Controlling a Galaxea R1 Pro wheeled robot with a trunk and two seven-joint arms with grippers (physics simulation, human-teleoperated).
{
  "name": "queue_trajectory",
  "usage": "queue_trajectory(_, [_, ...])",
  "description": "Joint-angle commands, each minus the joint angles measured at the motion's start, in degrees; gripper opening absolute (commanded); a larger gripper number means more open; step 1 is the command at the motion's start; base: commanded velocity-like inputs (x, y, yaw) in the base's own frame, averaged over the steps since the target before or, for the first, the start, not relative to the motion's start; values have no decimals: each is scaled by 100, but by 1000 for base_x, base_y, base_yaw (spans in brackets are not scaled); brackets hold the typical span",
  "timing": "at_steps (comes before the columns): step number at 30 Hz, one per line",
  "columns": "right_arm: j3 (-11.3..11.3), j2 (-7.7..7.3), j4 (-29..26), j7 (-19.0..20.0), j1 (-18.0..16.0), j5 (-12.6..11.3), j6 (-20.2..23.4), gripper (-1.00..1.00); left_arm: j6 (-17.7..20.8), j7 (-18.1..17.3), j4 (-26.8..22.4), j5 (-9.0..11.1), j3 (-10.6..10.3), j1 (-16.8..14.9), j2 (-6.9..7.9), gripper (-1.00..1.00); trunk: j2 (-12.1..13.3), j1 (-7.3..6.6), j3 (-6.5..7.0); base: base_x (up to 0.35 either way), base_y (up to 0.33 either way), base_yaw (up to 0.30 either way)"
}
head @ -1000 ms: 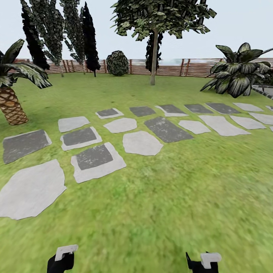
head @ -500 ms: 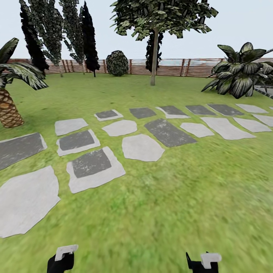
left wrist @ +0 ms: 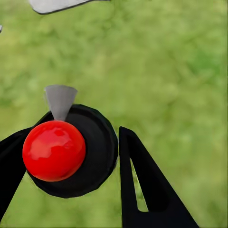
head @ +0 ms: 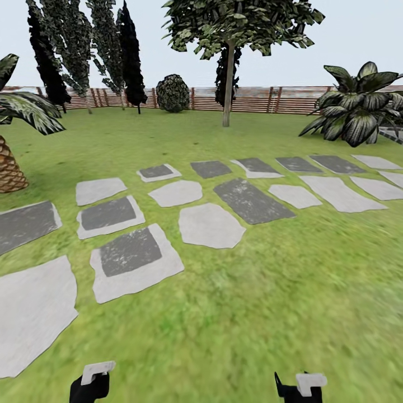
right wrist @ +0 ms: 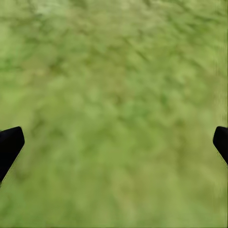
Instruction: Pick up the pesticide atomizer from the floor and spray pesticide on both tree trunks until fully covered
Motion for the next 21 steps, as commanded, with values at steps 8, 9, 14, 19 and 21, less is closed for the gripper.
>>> queue_trajectory(8, [0,0,5,-2,-3,5,-15,100,-17,-18,6,7,21,-4,-2,-100,-2,3,-5,338,0,0])
queue_trajectory(9, [0,0,5,-2,-3,5,-15,100,-17,-17,6,7,21,-4,-2,-100,-2,3,-5,338,0,0])
queue_trajectory(14, [0,0,5,-2,-3,5,-16,100,-17,-17,3,7,21,-4,-2,-100,-2,3,-5,338,0,0])
queue_trajectory(19, [0,0,5,-2,-3,5,-15,100,-17,-18,2,7,21,-4,-2,-100,-2,3,-5,338,0,0])
queue_trajectory(21, [0,0,5,-2,-3,5,-15,100,-18,-17,5,7,21,-4,-2,-100,-2,3,-5,338,0,0])
